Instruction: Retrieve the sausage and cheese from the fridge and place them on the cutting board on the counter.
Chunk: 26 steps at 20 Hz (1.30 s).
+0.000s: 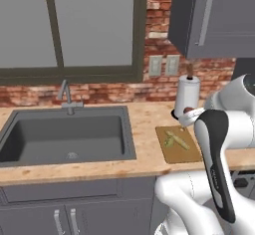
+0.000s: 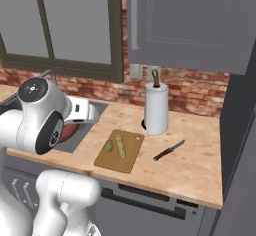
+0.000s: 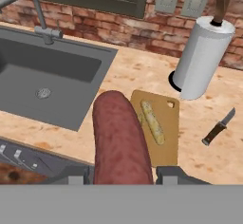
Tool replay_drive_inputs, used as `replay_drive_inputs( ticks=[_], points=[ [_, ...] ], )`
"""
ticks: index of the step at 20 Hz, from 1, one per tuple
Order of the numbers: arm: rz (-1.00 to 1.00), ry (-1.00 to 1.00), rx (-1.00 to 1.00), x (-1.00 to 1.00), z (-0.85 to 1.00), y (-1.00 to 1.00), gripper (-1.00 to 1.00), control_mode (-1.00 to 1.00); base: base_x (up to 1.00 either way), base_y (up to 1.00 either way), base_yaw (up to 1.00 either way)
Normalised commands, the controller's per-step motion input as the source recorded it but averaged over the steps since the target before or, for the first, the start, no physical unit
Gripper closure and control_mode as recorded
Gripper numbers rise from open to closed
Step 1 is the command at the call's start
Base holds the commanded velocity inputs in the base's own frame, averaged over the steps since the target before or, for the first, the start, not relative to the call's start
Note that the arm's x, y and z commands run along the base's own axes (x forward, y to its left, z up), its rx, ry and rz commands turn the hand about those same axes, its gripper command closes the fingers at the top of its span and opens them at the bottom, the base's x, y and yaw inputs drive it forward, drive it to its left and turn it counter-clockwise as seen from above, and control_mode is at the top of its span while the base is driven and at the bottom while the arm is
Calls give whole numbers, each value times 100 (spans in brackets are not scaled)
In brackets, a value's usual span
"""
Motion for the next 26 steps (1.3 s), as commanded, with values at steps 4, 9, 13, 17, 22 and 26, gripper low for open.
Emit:
replay_drive_inputs(
  ticks=[4, 9, 13, 17, 22, 26],
  points=[
    [0, 0, 0, 0, 0, 0, 100, 100, 12, -51, 8],
    [0, 0, 0, 0, 0, 0, 100, 100, 21, -15, 1],
    [0, 0, 0, 0, 0, 0, 100, 100, 3, 0, 0],
    [0, 0, 0, 0, 0, 0, 100, 100, 0, 0, 0],
    [0, 0, 0, 0, 0, 0, 100, 100, 0, 0, 0],
    [0, 0, 0, 0, 0, 0, 100, -100, 0, 0, 0]
  ],
)
